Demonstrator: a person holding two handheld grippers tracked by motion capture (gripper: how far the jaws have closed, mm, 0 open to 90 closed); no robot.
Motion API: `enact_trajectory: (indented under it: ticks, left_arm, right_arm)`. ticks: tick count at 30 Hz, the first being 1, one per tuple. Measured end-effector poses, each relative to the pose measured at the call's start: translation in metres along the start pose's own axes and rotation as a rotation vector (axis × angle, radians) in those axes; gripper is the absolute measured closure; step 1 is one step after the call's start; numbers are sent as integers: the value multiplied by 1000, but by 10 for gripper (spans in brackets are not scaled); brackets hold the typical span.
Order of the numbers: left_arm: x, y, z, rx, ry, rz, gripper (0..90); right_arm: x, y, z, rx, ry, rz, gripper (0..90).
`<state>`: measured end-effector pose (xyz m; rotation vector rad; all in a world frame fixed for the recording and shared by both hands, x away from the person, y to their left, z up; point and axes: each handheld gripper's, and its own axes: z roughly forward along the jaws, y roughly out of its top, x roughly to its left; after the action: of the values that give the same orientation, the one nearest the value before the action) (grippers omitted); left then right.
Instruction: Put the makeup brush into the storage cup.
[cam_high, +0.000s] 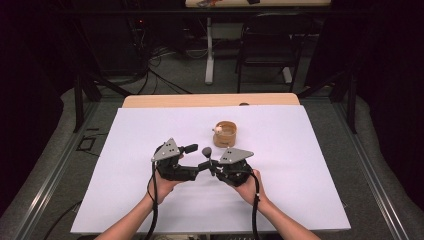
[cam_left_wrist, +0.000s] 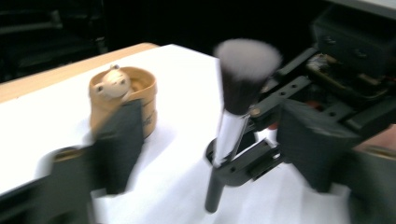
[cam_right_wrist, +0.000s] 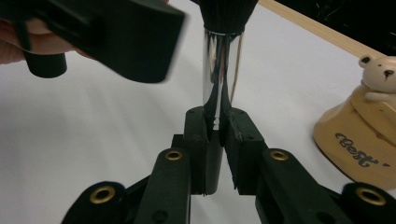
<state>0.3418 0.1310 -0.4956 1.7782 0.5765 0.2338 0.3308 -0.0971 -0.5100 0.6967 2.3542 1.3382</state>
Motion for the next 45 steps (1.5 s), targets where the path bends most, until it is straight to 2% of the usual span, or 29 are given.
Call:
enact_trajectory:
  ticks: [1, 3, 7, 9, 12, 16, 18, 19, 22, 25, 32, 38, 40, 42, 45]
  left_arm:
    - [1, 0, -2, -8, 17, -1, 160]
    - [2, 1, -6, -29, 20, -2, 130]
    - [5, 1, -14, -23, 27, 18, 4]
    - [6, -1, -19, -20, 19, 31, 0]
    - [9, -6, -26, -27, 8, 30, 0]
    - [11, -12, -34, -23, 30, 48, 0]
    - [12, -14, -37, -22, 28, 45, 0]
    - [12, -15, -39, -27, 41, 46, 0]
    - [13, -16, -45, -38, 36, 43, 0]
    - [14, -19, -51, -55, 61, 50, 0]
    - [18, -28, -64, -25, 80, 50, 0]
    - [23, -35, -79, -28, 111, 33, 0]
    - [24, -37, -84, -28, 105, 35, 0]
    - [22, -39, -87, -39, 120, 54, 0]
    - [22, -43, -93, -39, 104, 54, 0]
  right_arm:
    - [-1, 0, -1, 3, -4, 0, 789]
    - [-4, -1, -3, 1, -9, 8, 790]
    - [-6, -1, -6, -4, -16, 10, 789]
    - [-8, -1, -7, -7, -19, 12, 789]
    - [-10, -1, -9, -5, -22, 12, 790]
    - [-15, -2, -11, -9, -30, 23, 789]
    - [-17, -2, -13, -6, -32, 25, 790]
    - [-18, -2, -14, -7, -33, 25, 790]
    - [-22, -2, -17, -5, -36, 27, 790]
    - [-25, -2, -20, -7, -43, 29, 790]
    - [-34, -3, -29, -21, -59, 41, 790]
    - [-38, -1, -37, -33, -72, 46, 790]
    - [-40, -1, -39, -40, -77, 49, 790]
    - [-43, -1, -41, -39, -78, 53, 790]
    - [-46, -1, -44, -37, -81, 49, 790]
